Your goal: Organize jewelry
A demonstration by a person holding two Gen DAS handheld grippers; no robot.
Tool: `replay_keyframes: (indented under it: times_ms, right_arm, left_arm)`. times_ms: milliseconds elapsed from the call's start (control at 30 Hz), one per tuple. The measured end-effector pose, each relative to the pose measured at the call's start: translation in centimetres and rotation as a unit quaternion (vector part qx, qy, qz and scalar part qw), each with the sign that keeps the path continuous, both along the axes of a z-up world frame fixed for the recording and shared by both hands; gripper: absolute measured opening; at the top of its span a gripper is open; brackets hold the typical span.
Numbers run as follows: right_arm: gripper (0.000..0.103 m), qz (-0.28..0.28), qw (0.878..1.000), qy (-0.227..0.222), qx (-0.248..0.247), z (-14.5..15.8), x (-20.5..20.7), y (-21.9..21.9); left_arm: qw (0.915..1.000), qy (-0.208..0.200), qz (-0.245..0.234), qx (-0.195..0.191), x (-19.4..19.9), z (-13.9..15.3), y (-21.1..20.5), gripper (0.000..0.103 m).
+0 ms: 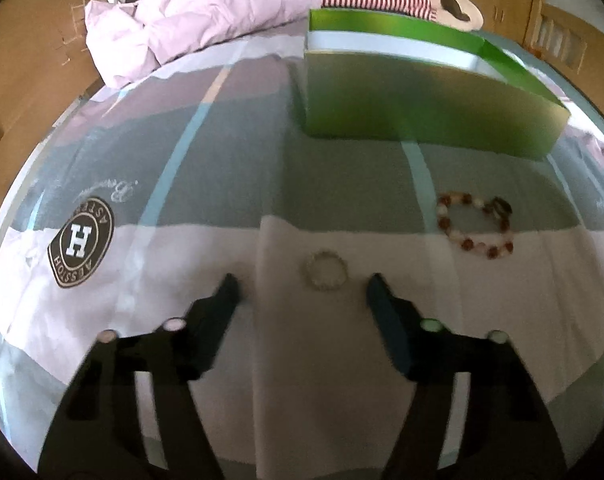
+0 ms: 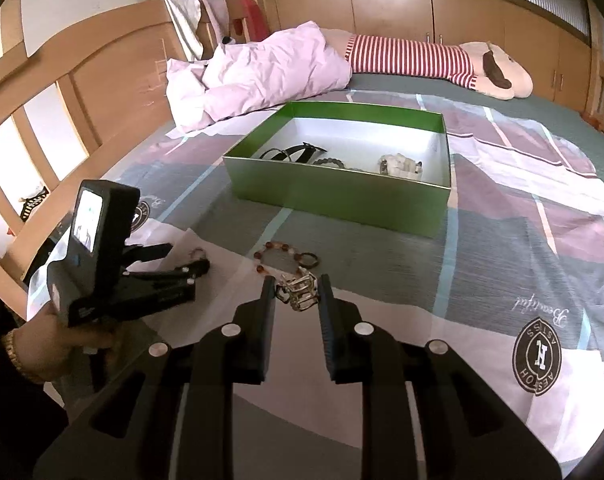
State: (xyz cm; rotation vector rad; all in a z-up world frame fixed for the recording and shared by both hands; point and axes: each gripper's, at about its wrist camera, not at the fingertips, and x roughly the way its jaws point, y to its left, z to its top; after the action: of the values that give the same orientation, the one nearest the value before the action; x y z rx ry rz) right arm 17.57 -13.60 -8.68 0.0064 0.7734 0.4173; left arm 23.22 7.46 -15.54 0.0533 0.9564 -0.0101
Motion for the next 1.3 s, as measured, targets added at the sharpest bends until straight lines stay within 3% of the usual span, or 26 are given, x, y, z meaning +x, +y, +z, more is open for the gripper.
replay_keyframes:
  times_ms: [33, 133, 200, 367, 500, 533, 667, 767, 833, 1300]
  right_arm:
    - [0.021, -0.001, 1.0, 0.0, 0.0, 0.0, 0.0, 0.0]
    - [0.021, 0.0, 1.0, 0.004, 0.001, -0.2, 0.0, -0.3]
    - [0.021, 0.002, 1.0, 0.006, 0.001, -0.2, 0.0, -0.4]
    - [0.021, 0.007, 1.0, 0.007, 0.0, -0.3, -0.1, 0.0]
    - [0.021, 0.012, 1.0, 0.007, -0.001, -0.3, -0.1, 0.3]
    - [0.021, 0.012, 1.0, 0.007, 0.0, -0.3, -0.1, 0.2]
    - [0.021, 0.011, 1.0, 0.008, 0.0, -0.3, -0.1, 0.0]
    - [0.021, 0.011, 1.0, 0.008, 0.0, -0.3, -0.1, -0.1]
    - [0.021, 0.01, 1.0, 0.008, 0.0, -0.2, -0.1, -0.2]
    - [0.021, 0.013, 1.0, 0.006, -0.002, 0.1, -0.3, -0.3]
  left_arm:
    - [1.0, -0.003, 0.0, -0.001, 0.1, 0.1, 0.0, 0.048]
    - [1.0, -0.002, -0.005, 0.005, 0.6, 0.0, -0.4, 0.045]
    - [0.9999, -0.009, -0.005, 0.013, 0.6, 0.2, -0.4, 0.037]
    - [0.9991, -0.03, -0.024, 0.016, 0.3, 1.4, -1.3, 0.036]
    - [0.9991, -0.009, -0.031, 0.026, 0.3, -0.1, -1.7, 0.046]
    - [0.9993, -0.01, -0.028, 0.024, 0.4, -0.3, -1.4, 0.05]
    - [0.9998, -0.007, -0.017, -0.001, 0.7, -0.4, -0.6, 0.051]
    - [0.9996, -0.012, -0.022, 0.007, 0.6, -0.3, -0.8, 0.038]
    - [0.9995, -0.015, -0.025, 0.014, 0.7, -0.2, -1.0, 0.021]
    - [0.9996, -0.024, 0.011, 0.008, 0.9, 1.5, 1.3, 0.021]
